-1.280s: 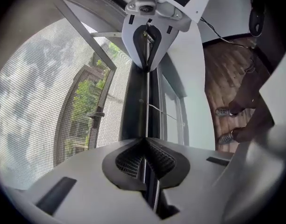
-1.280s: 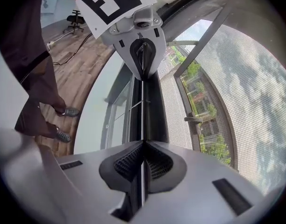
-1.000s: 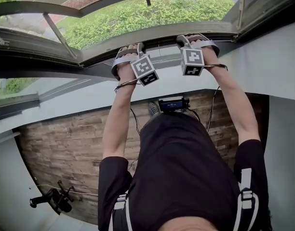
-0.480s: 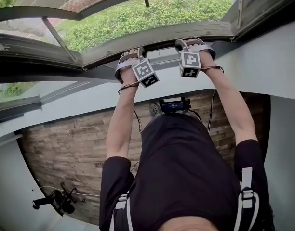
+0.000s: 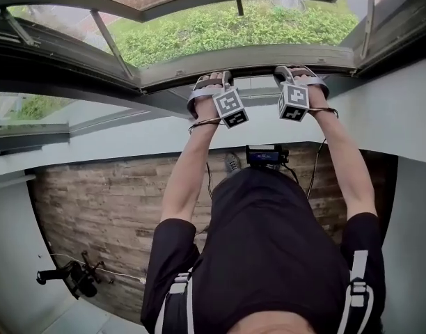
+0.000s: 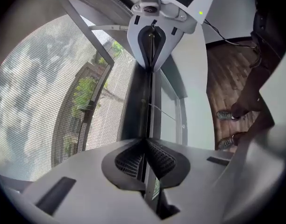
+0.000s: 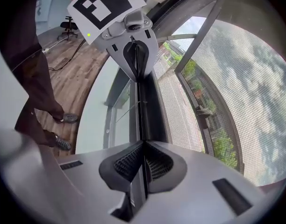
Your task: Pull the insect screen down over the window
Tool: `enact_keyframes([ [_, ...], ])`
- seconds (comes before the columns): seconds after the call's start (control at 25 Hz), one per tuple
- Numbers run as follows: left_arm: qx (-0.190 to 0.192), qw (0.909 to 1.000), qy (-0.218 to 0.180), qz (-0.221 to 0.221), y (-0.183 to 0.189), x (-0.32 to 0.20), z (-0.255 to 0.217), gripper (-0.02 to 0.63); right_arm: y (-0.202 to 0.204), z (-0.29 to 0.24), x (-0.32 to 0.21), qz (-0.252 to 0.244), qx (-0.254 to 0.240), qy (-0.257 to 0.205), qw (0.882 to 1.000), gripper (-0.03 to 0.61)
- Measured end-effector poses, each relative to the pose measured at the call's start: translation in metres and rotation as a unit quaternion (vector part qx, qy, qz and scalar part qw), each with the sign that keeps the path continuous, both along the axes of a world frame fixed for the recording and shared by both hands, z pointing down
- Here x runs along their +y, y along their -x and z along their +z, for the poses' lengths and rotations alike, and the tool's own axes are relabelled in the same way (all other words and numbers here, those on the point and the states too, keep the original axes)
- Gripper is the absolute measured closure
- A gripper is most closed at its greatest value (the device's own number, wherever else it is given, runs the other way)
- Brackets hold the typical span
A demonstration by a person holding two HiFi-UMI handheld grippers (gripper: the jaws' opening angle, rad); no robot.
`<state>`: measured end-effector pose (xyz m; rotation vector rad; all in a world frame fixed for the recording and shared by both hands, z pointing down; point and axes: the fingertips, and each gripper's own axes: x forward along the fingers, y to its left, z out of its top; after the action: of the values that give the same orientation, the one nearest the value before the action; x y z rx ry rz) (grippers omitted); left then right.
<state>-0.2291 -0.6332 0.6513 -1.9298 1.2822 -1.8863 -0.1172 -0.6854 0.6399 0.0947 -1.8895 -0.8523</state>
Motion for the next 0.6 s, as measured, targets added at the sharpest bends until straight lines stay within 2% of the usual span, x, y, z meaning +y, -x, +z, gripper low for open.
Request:
enact_keyframes([
  [0.08, 0.001, 1.0, -0.004, 0.007, -0.002, -0.001, -0.005, 0.592, 0.0, -0.005, -0.002, 0.002, 0.002, -0.017, 1.0, 0.557],
  [0.24, -0.009, 0.9998, -0.017, 0.01, 0.013, 0.006, -0.003, 0.592, 0.018, 0.005, -0.006, -0.017, -0.007, -0.085, 0.996, 0.557],
  [0.48, -0.021, 0.9997, -0.014, 0.002, 0.01, 0.007, -0.009, 0.592, 0.015, 0.002, -0.004, -0.044, 0.026, -0.119, 0.992, 0.555],
  [0.6, -0.019, 0.9993, -0.029, -0.017, 0.017, 0.009, -0.014, 0.577, 0.016, -0.001, -0.005, -0.044, 0.008, -0.134, 0.99, 0.554],
])
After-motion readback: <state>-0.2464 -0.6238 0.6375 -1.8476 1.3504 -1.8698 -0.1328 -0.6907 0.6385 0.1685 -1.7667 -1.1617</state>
